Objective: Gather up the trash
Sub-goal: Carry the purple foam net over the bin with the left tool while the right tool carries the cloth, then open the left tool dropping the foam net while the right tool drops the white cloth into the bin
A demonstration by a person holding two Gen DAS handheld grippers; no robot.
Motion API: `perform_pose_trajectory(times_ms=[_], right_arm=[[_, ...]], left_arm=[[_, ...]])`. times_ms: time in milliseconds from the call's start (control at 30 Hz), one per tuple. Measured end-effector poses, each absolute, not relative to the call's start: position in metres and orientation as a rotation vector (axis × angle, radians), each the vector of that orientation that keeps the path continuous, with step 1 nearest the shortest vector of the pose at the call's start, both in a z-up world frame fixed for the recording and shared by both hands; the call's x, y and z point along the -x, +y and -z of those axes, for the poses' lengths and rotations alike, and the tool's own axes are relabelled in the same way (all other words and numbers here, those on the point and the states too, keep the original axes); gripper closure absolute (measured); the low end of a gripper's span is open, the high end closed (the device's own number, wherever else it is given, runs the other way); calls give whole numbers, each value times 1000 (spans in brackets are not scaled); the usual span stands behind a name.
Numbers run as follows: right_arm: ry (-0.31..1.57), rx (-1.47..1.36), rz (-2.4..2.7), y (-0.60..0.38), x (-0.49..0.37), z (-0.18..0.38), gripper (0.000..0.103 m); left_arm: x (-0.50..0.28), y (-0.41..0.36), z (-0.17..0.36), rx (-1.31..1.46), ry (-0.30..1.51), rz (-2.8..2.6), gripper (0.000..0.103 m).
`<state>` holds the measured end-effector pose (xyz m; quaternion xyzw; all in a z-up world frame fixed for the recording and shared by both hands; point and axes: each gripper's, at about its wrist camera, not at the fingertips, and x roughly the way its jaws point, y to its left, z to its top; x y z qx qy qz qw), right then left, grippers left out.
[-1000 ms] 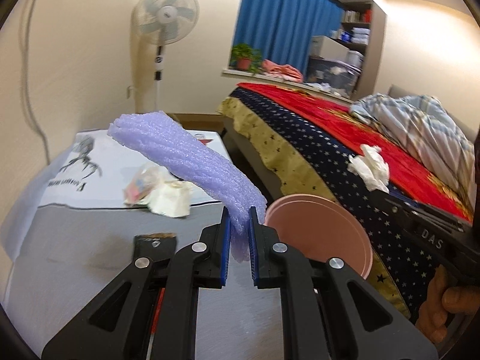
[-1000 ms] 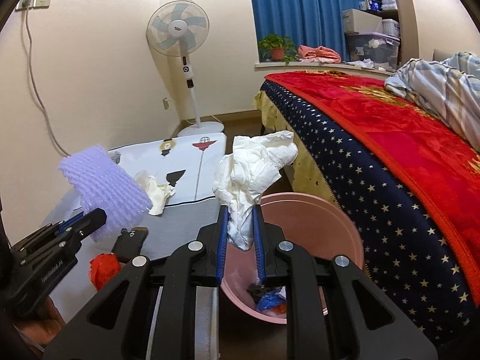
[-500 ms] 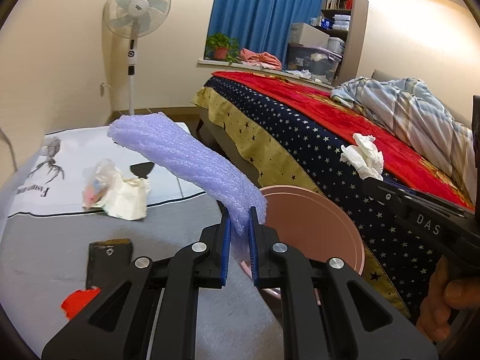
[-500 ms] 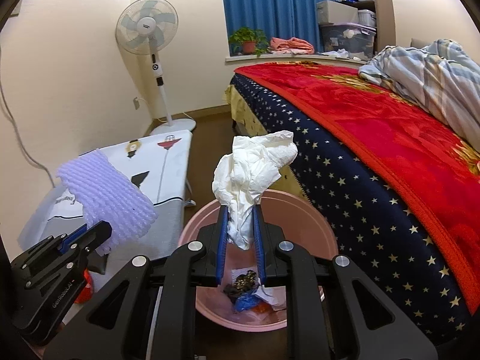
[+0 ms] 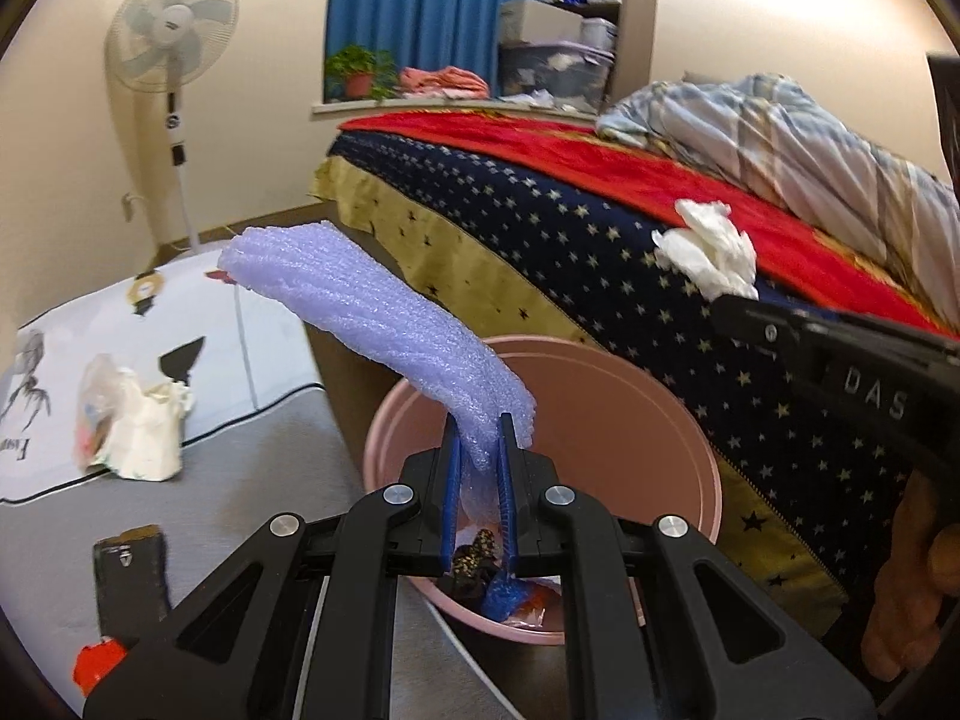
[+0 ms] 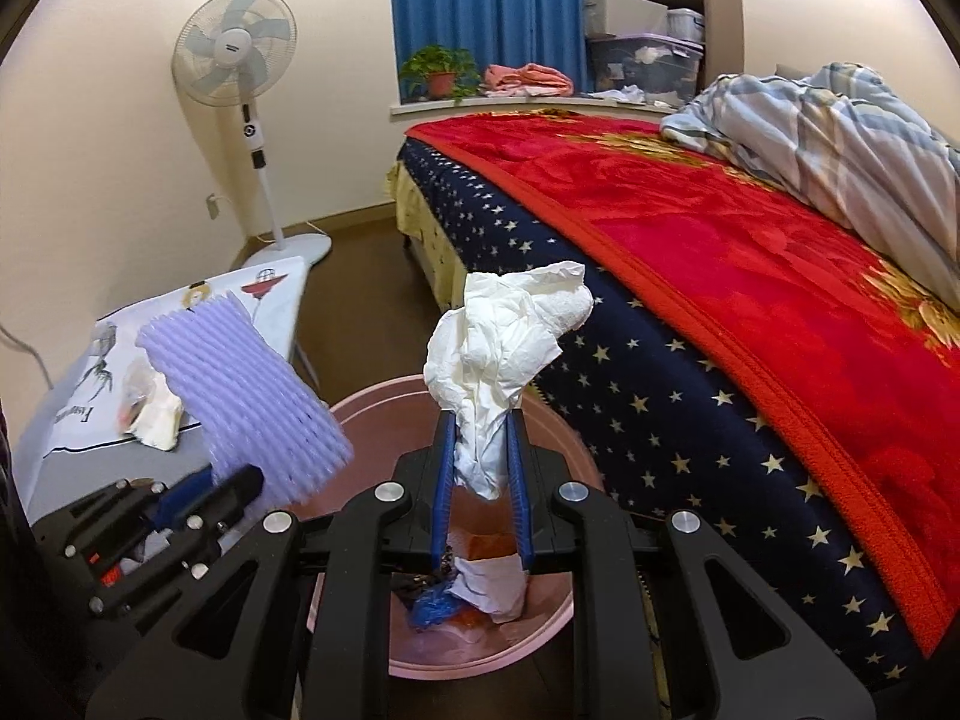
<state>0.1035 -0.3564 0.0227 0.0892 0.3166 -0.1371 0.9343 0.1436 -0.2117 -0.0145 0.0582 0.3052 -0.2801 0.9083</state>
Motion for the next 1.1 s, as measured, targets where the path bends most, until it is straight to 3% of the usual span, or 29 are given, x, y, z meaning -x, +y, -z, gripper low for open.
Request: perform_pose_trajectory(times_ms=[300, 333, 400, 433, 1100], right_arm=[[652, -194, 295, -362, -108, -19, 81], [652, -197, 304, -363, -108, -19, 76], [645, -204, 319, -365, -106, -20, 55], [638, -209, 325, -366, -105, -20, 53], [599, -208, 246, -341, -93, -27, 53]], left_arm=[[-146, -223, 25, -133, 671, 637, 91], [-145, -223, 25, -138, 672, 640, 89], [-145, -224, 26, -146, 683, 648, 78], [-144, -224, 26, -150, 682, 645, 77], [-127, -168, -6, -102, 616, 516, 77]])
